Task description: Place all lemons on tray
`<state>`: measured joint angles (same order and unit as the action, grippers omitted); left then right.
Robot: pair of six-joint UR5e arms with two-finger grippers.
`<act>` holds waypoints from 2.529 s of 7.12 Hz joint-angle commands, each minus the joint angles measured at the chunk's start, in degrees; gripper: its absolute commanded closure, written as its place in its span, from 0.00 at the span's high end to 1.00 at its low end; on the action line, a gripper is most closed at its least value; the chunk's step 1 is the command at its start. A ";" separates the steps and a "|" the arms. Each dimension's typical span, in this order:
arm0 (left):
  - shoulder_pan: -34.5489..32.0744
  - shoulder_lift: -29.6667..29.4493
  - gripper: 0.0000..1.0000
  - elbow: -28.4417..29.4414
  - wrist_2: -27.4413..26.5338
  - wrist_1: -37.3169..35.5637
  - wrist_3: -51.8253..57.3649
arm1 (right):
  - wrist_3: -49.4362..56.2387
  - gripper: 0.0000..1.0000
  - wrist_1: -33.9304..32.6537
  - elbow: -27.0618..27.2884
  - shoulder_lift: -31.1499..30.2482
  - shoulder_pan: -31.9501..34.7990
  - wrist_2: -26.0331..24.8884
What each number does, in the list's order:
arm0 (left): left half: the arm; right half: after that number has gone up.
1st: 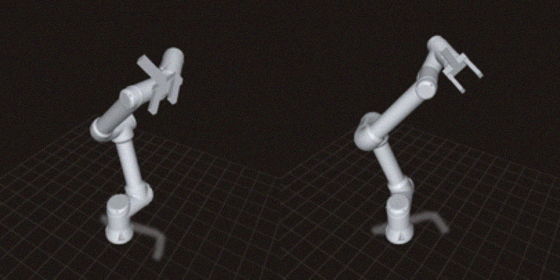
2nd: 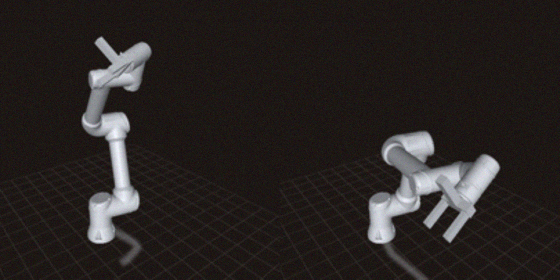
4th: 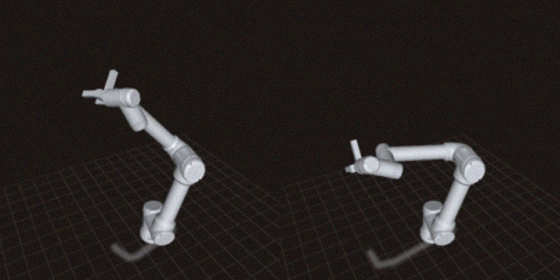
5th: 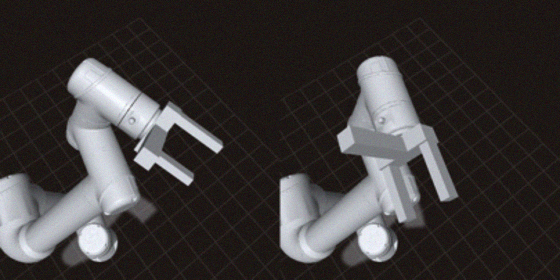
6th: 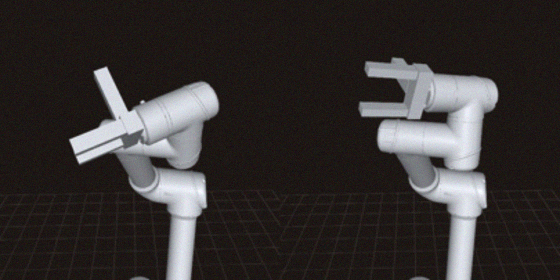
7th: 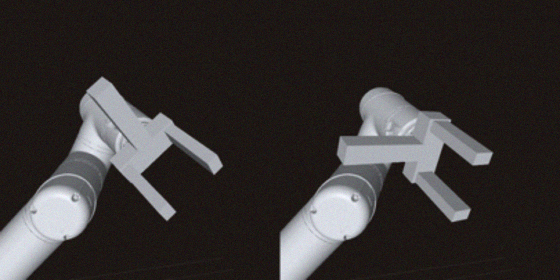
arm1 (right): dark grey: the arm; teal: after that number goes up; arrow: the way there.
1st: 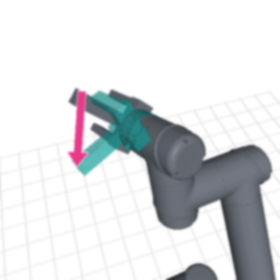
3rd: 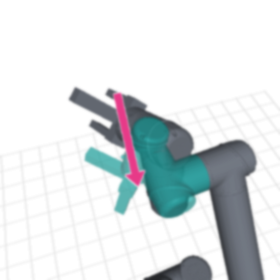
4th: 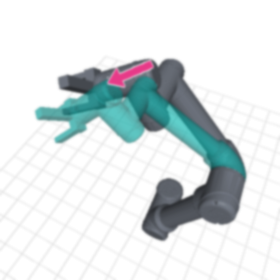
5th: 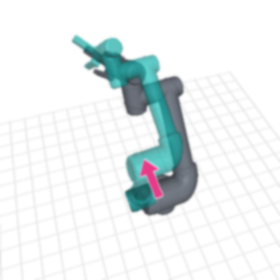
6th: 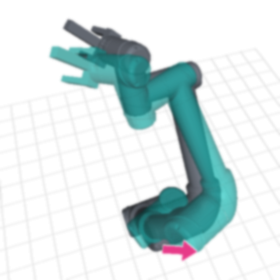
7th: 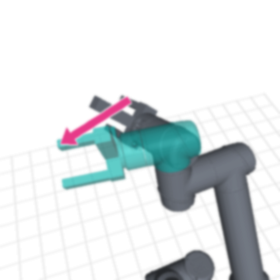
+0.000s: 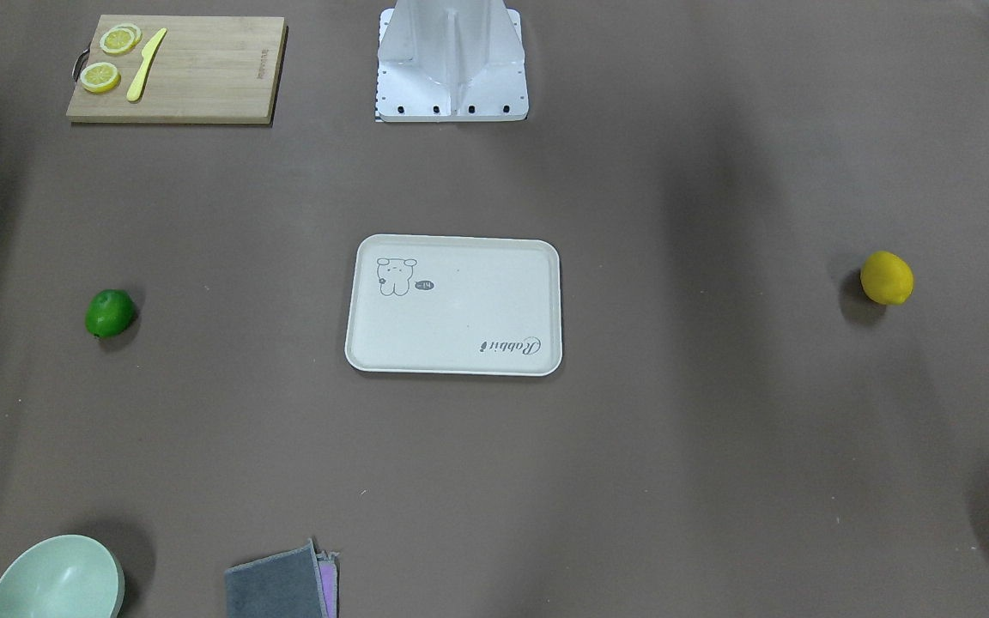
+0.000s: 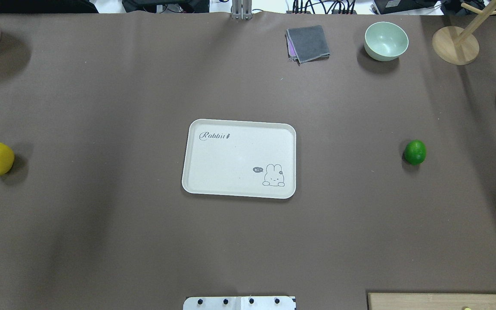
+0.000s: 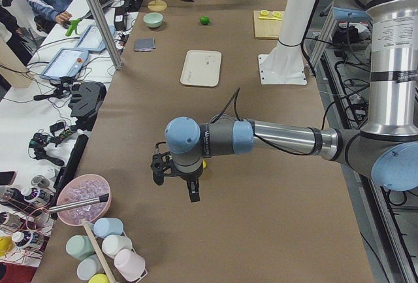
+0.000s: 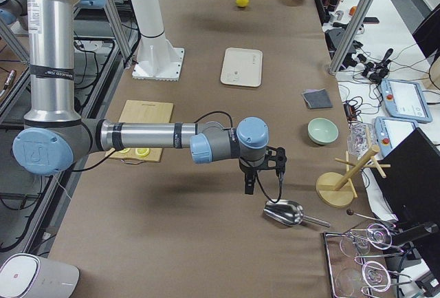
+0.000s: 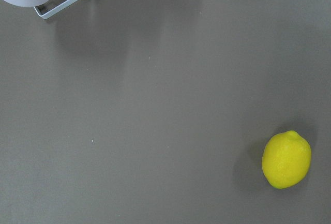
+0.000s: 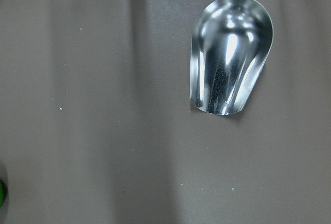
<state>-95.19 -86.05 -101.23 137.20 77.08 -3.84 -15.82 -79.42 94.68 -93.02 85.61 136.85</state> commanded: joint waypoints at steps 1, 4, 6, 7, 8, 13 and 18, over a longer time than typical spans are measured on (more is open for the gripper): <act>0.00 0.18 0.98 -0.98 0.00 0.00 -0.03 | 0.00 1.00 -0.04 0.07 -0.06 0.00 0.00; 0.09 0.27 0.98 -0.72 0.61 -0.26 -0.12 | -0.35 1.00 -0.39 0.16 0.73 -0.17 -0.09; -0.26 -0.34 0.98 -1.43 1.75 -2.37 -0.29 | -8.99 0.99 -0.22 0.33 4.75 -4.89 -0.18; -0.17 -2.95 0.98 0.22 2.63 -4.37 -0.38 | -12.44 0.99 0.13 0.59 5.99 -6.66 -0.18; -0.17 -5.41 0.97 1.89 2.64 -5.35 -0.64 | -15.00 0.99 -0.21 1.29 7.40 -8.77 -0.52; 9.38 -10.36 0.97 4.63 2.46 1.27 -16.66 | -25.57 0.99 0.14 -2.03 16.62 -23.97 -8.17; 17.83 -7.73 0.97 10.33 -1.32 21.14 -24.87 | -29.62 0.99 2.06 -3.54 16.83 -28.66 -11.08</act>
<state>-79.23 -94.50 -92.64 136.11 93.70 -26.30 -45.69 -78.55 91.19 -75.04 56.51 125.71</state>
